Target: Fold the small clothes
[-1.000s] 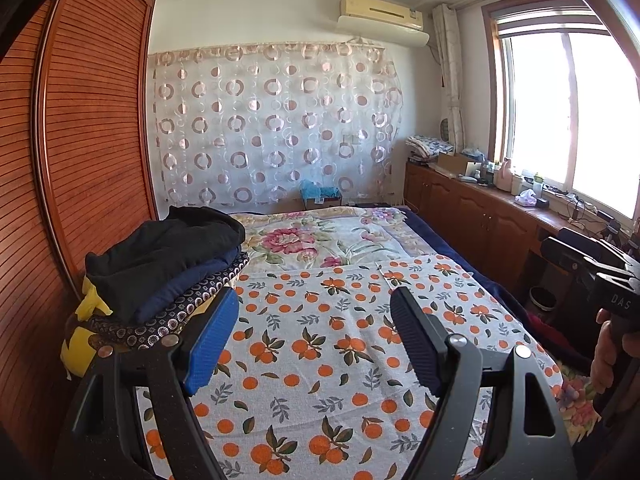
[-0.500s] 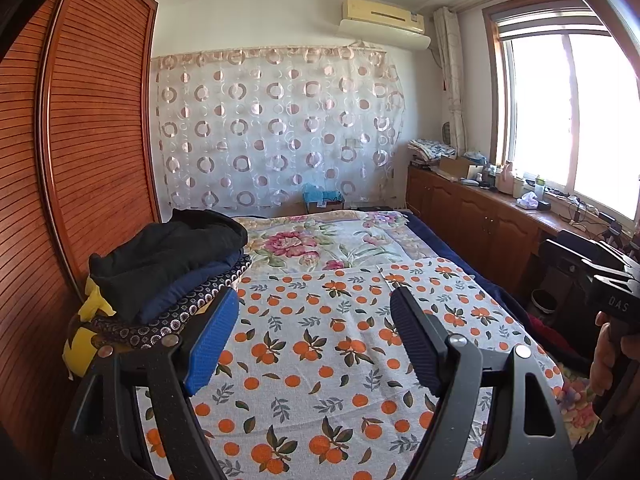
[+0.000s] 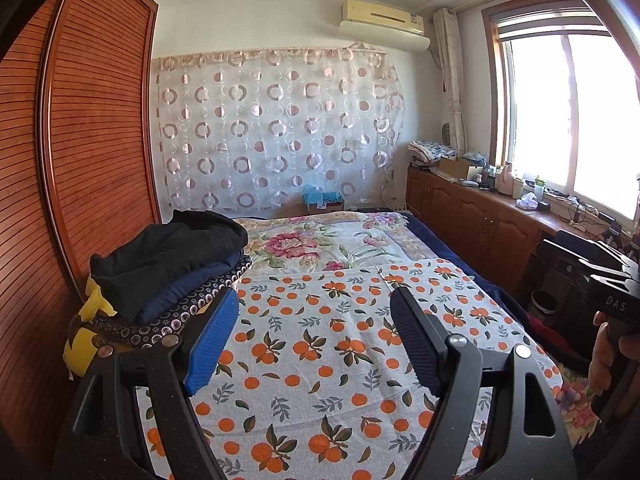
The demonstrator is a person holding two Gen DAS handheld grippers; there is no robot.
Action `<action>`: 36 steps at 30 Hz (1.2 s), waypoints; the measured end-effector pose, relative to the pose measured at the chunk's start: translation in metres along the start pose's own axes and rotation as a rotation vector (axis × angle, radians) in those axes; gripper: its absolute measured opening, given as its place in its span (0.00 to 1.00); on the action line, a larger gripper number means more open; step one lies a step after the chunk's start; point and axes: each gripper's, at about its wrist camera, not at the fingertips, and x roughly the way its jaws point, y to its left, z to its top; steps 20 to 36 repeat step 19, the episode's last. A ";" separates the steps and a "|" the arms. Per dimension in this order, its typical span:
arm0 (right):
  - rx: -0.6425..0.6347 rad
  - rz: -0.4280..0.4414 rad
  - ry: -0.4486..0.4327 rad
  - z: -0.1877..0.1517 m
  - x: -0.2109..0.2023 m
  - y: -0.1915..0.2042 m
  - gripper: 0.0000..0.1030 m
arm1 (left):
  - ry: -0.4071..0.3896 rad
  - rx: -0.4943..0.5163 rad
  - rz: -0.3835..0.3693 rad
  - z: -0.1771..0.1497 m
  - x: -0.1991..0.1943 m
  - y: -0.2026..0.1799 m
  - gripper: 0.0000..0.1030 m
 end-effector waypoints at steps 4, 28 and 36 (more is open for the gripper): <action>0.001 0.001 -0.002 0.001 -0.001 -0.003 0.80 | -0.004 0.001 0.001 0.004 -0.002 -0.002 0.77; -0.003 0.005 -0.006 -0.001 -0.003 -0.007 0.80 | -0.006 0.000 0.001 0.003 -0.003 -0.001 0.77; -0.003 0.005 -0.006 -0.001 -0.003 -0.007 0.80 | -0.006 0.000 0.001 0.003 -0.003 -0.001 0.77</action>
